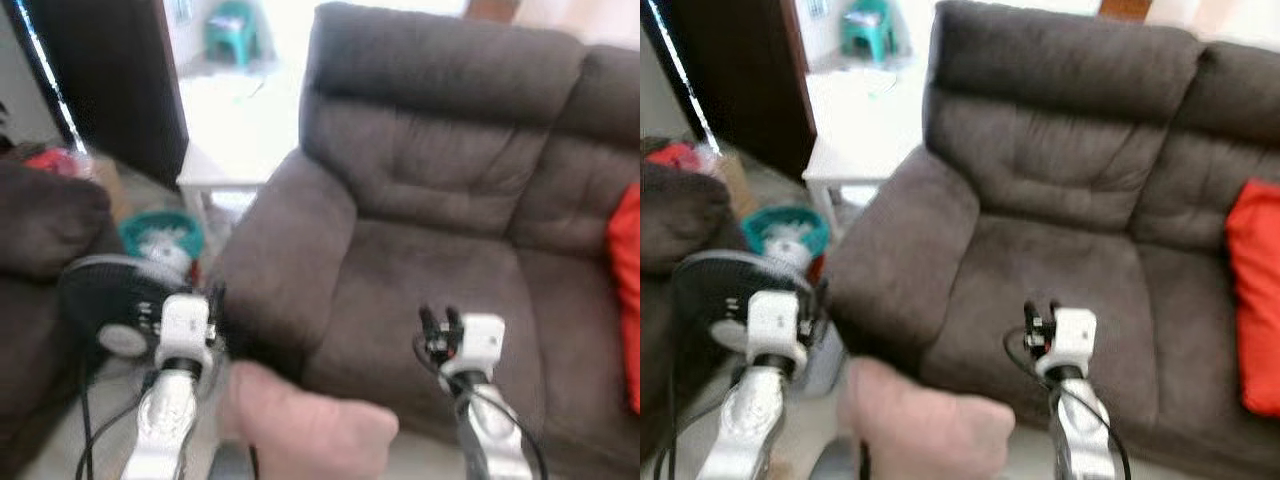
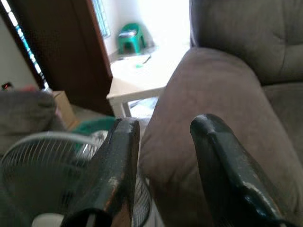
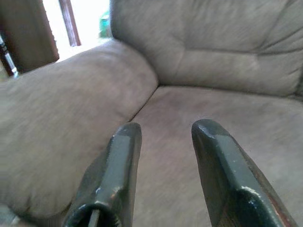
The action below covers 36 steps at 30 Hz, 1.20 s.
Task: Move the pillow to the sofa from floor
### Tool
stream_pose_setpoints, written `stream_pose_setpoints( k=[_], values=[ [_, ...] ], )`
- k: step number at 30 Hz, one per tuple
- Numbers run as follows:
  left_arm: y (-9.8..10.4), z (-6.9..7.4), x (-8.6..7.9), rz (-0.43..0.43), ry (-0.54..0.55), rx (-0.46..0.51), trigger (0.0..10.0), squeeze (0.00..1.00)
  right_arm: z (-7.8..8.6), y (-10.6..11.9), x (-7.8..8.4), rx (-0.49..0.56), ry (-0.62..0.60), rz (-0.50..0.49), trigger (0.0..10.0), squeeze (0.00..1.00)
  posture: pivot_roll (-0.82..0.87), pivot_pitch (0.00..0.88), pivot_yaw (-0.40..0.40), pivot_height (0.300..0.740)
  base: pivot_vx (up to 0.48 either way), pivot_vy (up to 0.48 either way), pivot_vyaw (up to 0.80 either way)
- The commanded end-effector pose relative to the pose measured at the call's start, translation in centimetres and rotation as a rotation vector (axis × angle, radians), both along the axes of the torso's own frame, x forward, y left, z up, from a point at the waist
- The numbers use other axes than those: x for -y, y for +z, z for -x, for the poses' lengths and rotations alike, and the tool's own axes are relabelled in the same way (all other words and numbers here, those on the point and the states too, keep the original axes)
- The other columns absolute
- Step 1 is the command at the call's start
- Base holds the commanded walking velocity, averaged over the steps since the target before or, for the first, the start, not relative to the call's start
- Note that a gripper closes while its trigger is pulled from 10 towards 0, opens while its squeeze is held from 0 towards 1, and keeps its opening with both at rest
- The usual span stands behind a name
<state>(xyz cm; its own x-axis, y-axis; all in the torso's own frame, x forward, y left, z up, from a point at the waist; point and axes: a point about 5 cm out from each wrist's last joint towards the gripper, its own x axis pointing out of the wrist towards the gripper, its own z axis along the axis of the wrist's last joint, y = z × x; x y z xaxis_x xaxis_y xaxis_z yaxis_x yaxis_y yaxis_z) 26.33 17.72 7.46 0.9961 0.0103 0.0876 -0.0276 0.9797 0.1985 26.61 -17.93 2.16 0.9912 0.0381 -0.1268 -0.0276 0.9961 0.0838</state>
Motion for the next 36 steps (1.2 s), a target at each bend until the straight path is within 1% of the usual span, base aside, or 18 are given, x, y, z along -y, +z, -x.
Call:
stream_pose_setpoints(
  k=[1, 8, 22, 26, 36],
  values=[
    [0.67, -0.53, 0.19, -0.004, -0.007, 0.024, 10.0, 0.0, -0.17, 0.24, 0.37, 0.002, -0.007, 0.006, 10.0, 0.0, 0.13, 0.026, -0.087, 0.662, 0.0, 0.0, 0.0],
    [0.6, -0.51, 0.15, -0.003, -0.004, 0.022, 10.0, 0.0, -0.2, 0.09, 0.26, -0.016, 0.002, 0.01, 10.0, 0.0, 0.13, 0.027, -0.088, 0.658, 0.0, 0.0, 0.0],
    [0.52, -0.38, -0.02, -0.002, -0.004, 0.02, 10.0, 0.0, -0.15, -0.08, -0.07, -0.025, 0.024, 0.019, 10.0, 0.0, 0.13, 0.029, -0.09, 0.567, 0.0, 0.0, 0.0],
    [0.43, -0.34, 0.0, -0.001, -0.005, 0.016, 10.0, 0.0, -0.11, 0.1, 0.01, -0.004, 0.021, 0.013, 10.0, 0.0, 0.13, 0.03, -0.09, 0.567, 0.0, 0.0, 0.0],
    [0.12, -0.3, -0.03, 0.001, 0.002, -0.002, 10.0, 0.0, -0.04, 0.1, 0.1, -0.002, 0.018, 0.012, 10.0, 0.0, 0.13, 0.03, -0.091, 0.567, 0.0, 0.0, 0.0]
  ],
)
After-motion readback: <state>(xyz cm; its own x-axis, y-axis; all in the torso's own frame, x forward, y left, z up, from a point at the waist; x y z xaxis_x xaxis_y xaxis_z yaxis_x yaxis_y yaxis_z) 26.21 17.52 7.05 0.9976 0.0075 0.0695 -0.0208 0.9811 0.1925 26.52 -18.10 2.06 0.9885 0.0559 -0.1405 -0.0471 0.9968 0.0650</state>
